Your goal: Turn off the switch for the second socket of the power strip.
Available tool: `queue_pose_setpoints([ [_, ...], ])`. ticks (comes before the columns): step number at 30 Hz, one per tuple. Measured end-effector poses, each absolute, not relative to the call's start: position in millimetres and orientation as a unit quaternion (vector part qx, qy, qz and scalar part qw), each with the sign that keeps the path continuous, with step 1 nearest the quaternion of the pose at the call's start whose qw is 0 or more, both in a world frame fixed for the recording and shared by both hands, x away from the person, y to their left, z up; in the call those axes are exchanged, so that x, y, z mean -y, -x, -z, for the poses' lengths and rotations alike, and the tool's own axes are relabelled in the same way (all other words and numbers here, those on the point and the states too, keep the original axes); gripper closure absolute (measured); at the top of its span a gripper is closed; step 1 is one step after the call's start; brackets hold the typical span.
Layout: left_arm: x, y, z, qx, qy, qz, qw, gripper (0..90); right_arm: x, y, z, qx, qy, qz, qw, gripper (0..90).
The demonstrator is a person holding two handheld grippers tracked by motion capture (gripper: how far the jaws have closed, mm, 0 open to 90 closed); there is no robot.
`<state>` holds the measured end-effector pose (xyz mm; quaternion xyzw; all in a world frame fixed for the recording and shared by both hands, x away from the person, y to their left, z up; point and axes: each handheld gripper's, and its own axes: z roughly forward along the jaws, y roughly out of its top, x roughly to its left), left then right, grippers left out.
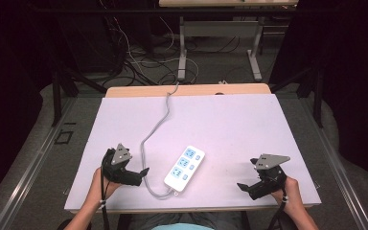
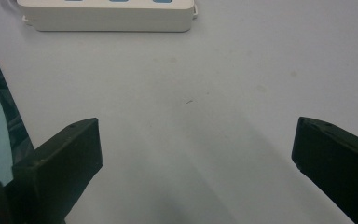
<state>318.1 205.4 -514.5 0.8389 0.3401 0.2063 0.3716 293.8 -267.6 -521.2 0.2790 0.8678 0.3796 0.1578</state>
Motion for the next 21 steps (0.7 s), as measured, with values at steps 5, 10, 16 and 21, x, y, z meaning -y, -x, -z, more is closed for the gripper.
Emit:
queue_pose_setpoints([
  [5, -212.4, -314.5, 516.1, -0.342, -0.839, -0.212, 0.366, 0.1, 267.2, -293.9, 521.9, -0.866, -0.280, -0.383, 0.161, 0.9],
  [10, -218.2, -311.5, 517.9, -0.342, -0.843, -0.212, 0.357, 0.1, 267.1, -294.0, 521.9, -0.867, -0.279, -0.382, 0.160, 0.9],
  [16, -223.0, -307.2, 519.5, -0.340, -0.846, -0.213, 0.351, 0.1, 267.6, -294.4, 521.6, -0.868, -0.275, -0.381, 0.163, 0.9],
  [21, -227.8, -302.7, 521.0, -0.343, -0.846, -0.213, 0.348, 0.1, 267.1, -293.9, 521.8, -0.868, -0.278, -0.380, 0.157, 0.9],
])
